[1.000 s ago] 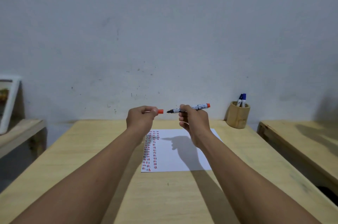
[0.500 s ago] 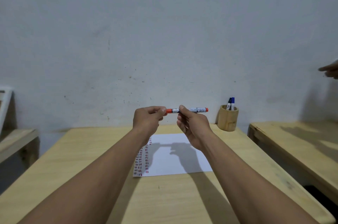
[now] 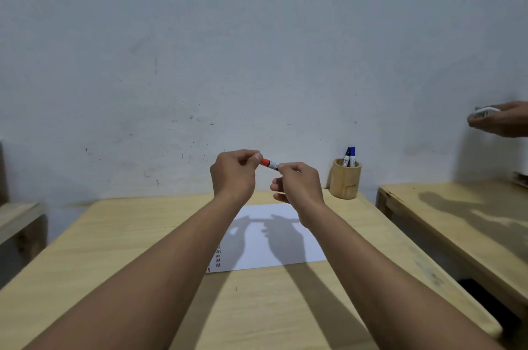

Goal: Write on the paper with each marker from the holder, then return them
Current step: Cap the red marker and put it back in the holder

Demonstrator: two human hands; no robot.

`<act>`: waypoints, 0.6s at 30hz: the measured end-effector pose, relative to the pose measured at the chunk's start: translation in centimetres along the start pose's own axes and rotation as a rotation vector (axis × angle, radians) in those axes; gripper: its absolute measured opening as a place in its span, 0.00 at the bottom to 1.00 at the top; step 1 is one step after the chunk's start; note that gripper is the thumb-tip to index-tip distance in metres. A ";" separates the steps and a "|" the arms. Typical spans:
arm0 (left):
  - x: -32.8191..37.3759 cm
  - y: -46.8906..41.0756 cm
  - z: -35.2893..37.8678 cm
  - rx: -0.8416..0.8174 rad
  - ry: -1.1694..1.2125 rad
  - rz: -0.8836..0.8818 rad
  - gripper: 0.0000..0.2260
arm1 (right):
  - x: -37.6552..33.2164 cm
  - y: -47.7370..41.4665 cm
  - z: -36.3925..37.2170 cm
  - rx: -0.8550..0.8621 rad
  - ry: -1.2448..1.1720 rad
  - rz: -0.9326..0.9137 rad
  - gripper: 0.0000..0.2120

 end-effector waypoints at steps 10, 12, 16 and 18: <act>2.1 -1.4 4.6 -0.081 -0.025 0.079 0.09 | -0.8 -2.3 -4.5 -0.022 0.648 -0.274 0.10; 2.1 -1.5 6.2 -0.111 -0.002 0.070 0.10 | -0.7 -3.1 -5.6 -0.025 0.663 -0.271 0.09; 1.6 -2.0 9.6 -0.162 0.018 0.052 0.09 | -0.6 -5.2 -8.1 0.014 0.668 -0.255 0.13; 0.7 -2.2 11.2 -0.186 0.008 0.042 0.09 | -0.7 -6.4 -9.4 0.055 0.702 -0.261 0.12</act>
Point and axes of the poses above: each hand's wrist, its own y-axis away from the middle knuckle, its own z-axis out of the palm, x = y × z, the point moved 4 cm from there along -y, towards the middle knuckle, and after that the axes turned 8 degrees about y, right-handed, at the moved point
